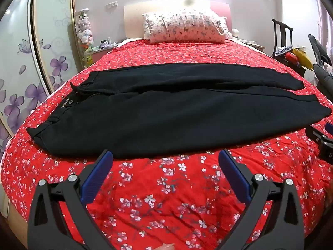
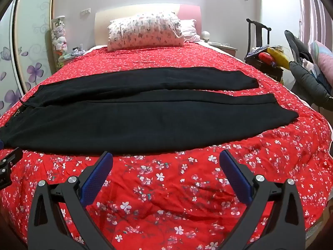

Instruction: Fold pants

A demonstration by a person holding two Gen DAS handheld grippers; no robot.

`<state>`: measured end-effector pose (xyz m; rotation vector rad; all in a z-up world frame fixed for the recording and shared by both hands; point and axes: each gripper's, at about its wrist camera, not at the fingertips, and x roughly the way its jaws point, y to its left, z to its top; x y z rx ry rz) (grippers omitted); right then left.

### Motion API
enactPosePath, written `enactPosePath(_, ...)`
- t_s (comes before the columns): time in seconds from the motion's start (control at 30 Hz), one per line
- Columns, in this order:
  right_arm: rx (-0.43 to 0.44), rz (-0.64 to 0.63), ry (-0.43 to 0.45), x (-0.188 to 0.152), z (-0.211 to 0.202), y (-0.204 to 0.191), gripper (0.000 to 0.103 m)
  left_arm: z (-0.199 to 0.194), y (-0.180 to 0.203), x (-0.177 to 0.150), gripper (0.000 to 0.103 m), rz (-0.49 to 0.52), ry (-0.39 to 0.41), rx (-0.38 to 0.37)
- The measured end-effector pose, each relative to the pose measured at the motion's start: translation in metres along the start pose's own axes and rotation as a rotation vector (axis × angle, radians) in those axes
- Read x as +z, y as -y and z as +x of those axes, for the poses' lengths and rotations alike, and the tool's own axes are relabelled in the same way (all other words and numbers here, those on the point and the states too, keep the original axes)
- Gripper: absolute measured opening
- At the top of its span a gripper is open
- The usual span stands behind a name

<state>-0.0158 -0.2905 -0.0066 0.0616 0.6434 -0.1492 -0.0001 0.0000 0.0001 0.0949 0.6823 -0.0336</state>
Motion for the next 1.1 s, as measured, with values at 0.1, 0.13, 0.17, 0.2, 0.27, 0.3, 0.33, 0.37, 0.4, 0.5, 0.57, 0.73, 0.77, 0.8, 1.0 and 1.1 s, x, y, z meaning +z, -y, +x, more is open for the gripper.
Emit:
enactPosePath(0.1, 0.002, 0.002, 0.001, -0.0001, -0.0001, 0.0001, 0.102, -0.0001, -0.0002, 0.0001, 0.101, 0.000, 0.001, 0.001)
enactPosePath(0.13, 0.002, 0.002, 0.000, -0.0001, -0.0001, 0.0001, 0.102, -0.0002, -0.0004, 0.0002, 0.101, 0.000, 0.001, 0.001)
enactPosePath(0.17, 0.002, 0.002, 0.000, -0.0001, 0.0000, 0.0002, 0.102, -0.0002, -0.0006, 0.0003, 0.101, -0.001, 0.000, 0.002)
enactPosePath(0.2, 0.002, 0.002, 0.000, -0.0001, 0.0001, 0.0002, 0.102, -0.0003, -0.0009, 0.0004, 0.101, -0.002, 0.000, 0.002)
enactPosePath(0.27, 0.003, 0.003, -0.001, -0.0001, 0.0001, 0.0003, 0.102, -0.0003, -0.0014, 0.0008, 0.101, -0.003, 0.000, 0.002)
enactPosePath(0.3, 0.003, 0.003, -0.001, -0.0001, 0.0001, 0.0003, 0.102, 0.0000, 0.0001, 0.0000, 0.101, 0.001, 0.001, 0.001)
enactPosePath(0.33, 0.002, 0.003, 0.000, -0.0001, 0.0001, 0.0002, 0.102, -0.0001, 0.0001, 0.0000, 0.101, 0.001, 0.002, 0.002)
enactPosePath(0.37, 0.003, 0.004, 0.000, -0.0001, 0.0000, 0.0003, 0.102, 0.0000, 0.0002, 0.0000, 0.101, 0.001, 0.001, 0.003)
enactPosePath(0.4, 0.003, 0.004, 0.000, -0.0001, 0.0000, 0.0003, 0.102, 0.0000, 0.0002, 0.0000, 0.101, 0.001, 0.000, 0.002)
enactPosePath(0.5, 0.003, 0.004, -0.001, -0.0001, 0.0001, 0.0003, 0.102, -0.0001, 0.0001, 0.0000, 0.101, 0.001, 0.001, 0.001)
enactPosePath(0.57, 0.004, 0.005, -0.001, -0.0001, 0.0000, 0.0003, 0.102, 0.0000, 0.0000, 0.0000, 0.101, -0.001, 0.001, -0.001)
enactPosePath(0.73, 0.004, 0.005, -0.001, -0.0001, -0.0001, 0.0003, 0.102, -0.0001, 0.0000, 0.0000, 0.101, -0.001, 0.001, -0.001)
enactPosePath(0.77, 0.004, 0.006, -0.001, -0.0001, -0.0001, 0.0004, 0.102, -0.0001, 0.0001, 0.0000, 0.101, -0.002, 0.001, 0.000)
enactPosePath(0.8, 0.004, 0.006, -0.001, -0.0001, -0.0001, 0.0004, 0.102, -0.0005, 0.0004, 0.0013, 0.101, -0.002, 0.001, 0.000)
enactPosePath(1.0, 0.004, 0.006, -0.001, -0.0001, -0.0002, 0.0004, 0.102, -0.0005, 0.0002, 0.0013, 0.101, -0.002, 0.001, -0.002)
enactPosePath(1.1, 0.005, 0.006, -0.001, -0.0003, -0.0001, 0.0007, 0.102, -0.0005, 0.0001, 0.0013, 0.101, -0.003, 0.001, -0.002)
